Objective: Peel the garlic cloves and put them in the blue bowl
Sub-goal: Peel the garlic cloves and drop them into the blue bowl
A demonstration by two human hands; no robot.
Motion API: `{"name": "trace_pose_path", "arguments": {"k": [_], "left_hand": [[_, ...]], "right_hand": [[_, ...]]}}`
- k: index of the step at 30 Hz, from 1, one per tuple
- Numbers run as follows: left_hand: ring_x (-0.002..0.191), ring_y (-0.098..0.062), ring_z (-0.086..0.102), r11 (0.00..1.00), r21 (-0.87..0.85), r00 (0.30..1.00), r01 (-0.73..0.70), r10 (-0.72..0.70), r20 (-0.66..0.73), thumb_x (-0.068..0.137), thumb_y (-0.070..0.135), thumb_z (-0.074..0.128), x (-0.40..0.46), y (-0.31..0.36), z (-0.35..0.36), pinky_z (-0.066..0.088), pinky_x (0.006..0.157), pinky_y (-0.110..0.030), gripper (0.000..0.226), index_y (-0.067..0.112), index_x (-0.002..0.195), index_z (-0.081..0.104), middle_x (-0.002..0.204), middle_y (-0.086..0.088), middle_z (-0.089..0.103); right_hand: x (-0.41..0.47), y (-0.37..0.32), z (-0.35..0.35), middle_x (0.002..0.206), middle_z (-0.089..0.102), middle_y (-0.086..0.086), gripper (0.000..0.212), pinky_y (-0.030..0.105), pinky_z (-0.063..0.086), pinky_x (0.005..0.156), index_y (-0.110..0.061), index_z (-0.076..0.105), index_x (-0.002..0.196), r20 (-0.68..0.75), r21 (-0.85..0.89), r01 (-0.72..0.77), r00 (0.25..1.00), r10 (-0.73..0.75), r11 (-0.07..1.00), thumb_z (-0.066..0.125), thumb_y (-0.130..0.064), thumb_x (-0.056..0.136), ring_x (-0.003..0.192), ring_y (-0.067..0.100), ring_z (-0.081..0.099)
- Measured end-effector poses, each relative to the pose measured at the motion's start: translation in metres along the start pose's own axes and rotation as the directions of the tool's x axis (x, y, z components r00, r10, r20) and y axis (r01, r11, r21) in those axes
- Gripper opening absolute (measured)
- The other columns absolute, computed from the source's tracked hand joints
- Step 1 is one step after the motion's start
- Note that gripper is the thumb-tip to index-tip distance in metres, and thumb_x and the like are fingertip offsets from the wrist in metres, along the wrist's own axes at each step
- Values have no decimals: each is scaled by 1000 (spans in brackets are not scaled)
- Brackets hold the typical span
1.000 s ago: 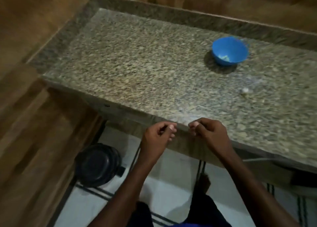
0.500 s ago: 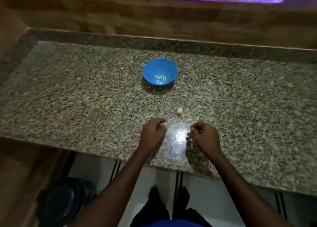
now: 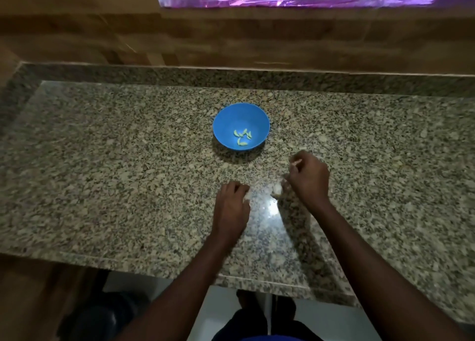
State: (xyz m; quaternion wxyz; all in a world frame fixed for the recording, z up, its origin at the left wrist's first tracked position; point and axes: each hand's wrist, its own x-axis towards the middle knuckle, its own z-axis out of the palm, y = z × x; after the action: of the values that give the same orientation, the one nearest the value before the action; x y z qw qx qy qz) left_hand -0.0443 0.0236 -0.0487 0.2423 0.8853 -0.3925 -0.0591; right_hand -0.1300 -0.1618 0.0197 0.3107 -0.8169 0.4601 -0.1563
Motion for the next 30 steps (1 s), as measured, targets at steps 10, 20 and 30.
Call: {"name": "trace_pose_path", "arguments": {"k": [10, 20, 30], "left_hand": [[108, -26, 48, 998, -57, 997, 9, -4, 78, 88, 22, 54, 7, -7, -3, 46, 91, -43, 37, 15, 123, 61, 115, -4, 54], [100, -21, 60, 912, -393, 978, 116, -36, 204, 90, 12, 70, 25, 33, 6, 41, 80, -27, 42, 11, 131, 65, 111, -6, 61], [68, 3, 62, 677, -645, 934, 353, -214, 286, 81, -2, 77, 23, 76, 3, 48, 60, -10, 29, 8, 108, 73, 91, -8, 69]], "right_hand": [[71, -111, 52, 82, 73, 3, 12, 28, 42, 60, -18, 72, 85, 129, 1, 299, 946, -297, 954, 77, -28, 85, 77, 22, 69], [6, 3, 0, 66, 68, 5, 20, 27, 47, 58, -11, 73, 77, 123, 1, -100, 987, 99, 995, 70, -27, 89, 62, 20, 63], [-28, 51, -3, 75, 67, 36, 3, 60, 60, 71, 1, 70, 89, 491, 479, -465, 845, 212, 745, 69, -1, 90, 63, 37, 66]]}}
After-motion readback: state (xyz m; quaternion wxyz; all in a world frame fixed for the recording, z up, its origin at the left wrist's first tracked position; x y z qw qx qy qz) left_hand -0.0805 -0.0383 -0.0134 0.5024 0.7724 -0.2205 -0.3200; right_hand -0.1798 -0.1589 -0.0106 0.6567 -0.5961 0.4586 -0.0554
